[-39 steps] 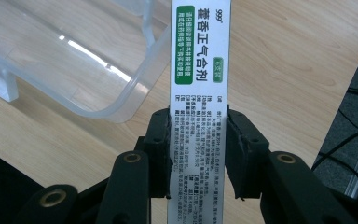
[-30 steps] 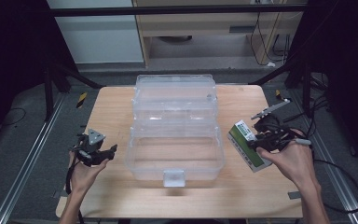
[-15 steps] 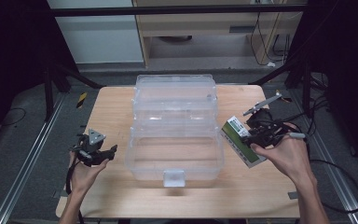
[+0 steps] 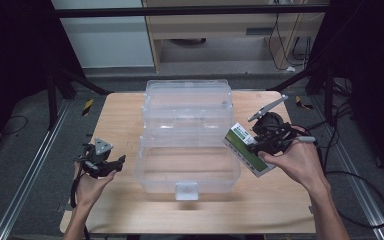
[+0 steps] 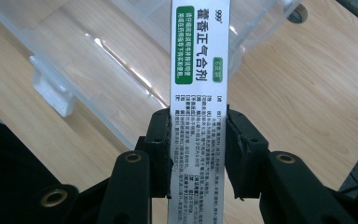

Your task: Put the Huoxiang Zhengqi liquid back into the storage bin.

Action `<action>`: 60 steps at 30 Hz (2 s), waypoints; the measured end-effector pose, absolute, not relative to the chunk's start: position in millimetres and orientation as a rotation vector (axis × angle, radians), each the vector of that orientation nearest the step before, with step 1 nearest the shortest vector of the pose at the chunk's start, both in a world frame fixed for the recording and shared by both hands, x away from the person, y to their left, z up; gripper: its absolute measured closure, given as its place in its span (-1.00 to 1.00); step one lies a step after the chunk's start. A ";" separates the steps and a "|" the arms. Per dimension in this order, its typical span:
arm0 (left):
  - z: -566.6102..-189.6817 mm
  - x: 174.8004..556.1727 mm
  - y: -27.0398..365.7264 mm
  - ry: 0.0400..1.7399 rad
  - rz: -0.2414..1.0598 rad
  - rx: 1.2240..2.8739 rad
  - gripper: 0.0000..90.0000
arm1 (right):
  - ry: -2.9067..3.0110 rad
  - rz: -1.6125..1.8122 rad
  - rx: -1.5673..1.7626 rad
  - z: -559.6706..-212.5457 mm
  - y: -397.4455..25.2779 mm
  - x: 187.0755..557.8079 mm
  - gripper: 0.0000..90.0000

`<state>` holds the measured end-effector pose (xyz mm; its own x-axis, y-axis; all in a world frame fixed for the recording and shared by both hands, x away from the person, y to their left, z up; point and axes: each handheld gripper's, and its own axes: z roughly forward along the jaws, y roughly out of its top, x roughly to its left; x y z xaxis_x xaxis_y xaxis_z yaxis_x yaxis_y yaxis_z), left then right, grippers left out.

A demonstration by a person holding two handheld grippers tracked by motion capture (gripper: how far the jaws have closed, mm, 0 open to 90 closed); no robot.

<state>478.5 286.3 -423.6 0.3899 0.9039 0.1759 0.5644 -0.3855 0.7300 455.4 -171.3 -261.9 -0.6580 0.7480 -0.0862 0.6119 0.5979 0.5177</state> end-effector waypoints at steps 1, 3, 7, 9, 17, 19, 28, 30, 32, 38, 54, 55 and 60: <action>-423.6 478.5 286.4 1.253 0.771 2.078 -0.12 | 2.538 0.661 1.101 -260.9 -169.6 455.7 0.44; -423.7 478.7 286.4 1.253 0.771 2.078 -0.12 | 2.543 0.671 1.079 -258.1 -165.9 456.4 0.44; -424.0 478.9 286.3 1.253 0.769 2.080 -0.12 | 2.563 0.689 1.047 -255.3 -159.2 458.8 0.44; -423.7 478.8 286.7 1.254 0.771 2.078 -0.12 | 2.571 0.699 1.033 -254.9 -155.3 460.3 0.44; -424.3 479.3 287.2 1.257 0.769 2.078 -0.12 | 2.601 0.720 0.978 -254.8 -142.8 467.4 0.44; -424.5 479.5 287.3 1.257 0.768 2.078 -0.12 | 2.611 0.730 0.965 -255.3 -140.7 469.3 0.44; -424.4 479.4 287.9 1.260 0.769 2.077 -0.12 | 2.652 0.744 0.909 -258.8 -131.3 477.8 0.44; -424.5 479.5 288.0 1.259 0.768 2.078 -0.12 | 2.659 0.743 0.901 -260.4 -129.0 479.5 0.44; -424.8 479.7 288.4 1.261 0.768 2.078 -0.12 | 2.664 0.747 0.881 -261.9 -127.4 480.9 0.44; -425.4 480.0 287.8 1.260 0.767 2.083 -0.12 | 2.700 0.760 0.814 -265.9 -122.8 483.7 0.44; -427.0 480.7 288.2 1.266 0.765 2.087 -0.12 | 2.845 0.719 0.628 -281.7 -108.1 494.9 0.44; -427.0 480.7 288.2 1.266 0.765 2.088 -0.12 | 2.850 0.718 0.608 -282.2 -107.3 495.5 0.43; -427.4 480.9 288.2 1.266 0.765 2.090 -0.12 | 2.885 0.698 0.555 -284.9 -104.2 501.4 0.43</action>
<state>480.9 288.2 -427.4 0.3870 0.9051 0.1762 0.5771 -0.3868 0.7193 501.4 -104.2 -284.9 -0.9253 0.3779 -0.0316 0.3216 0.8262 0.4626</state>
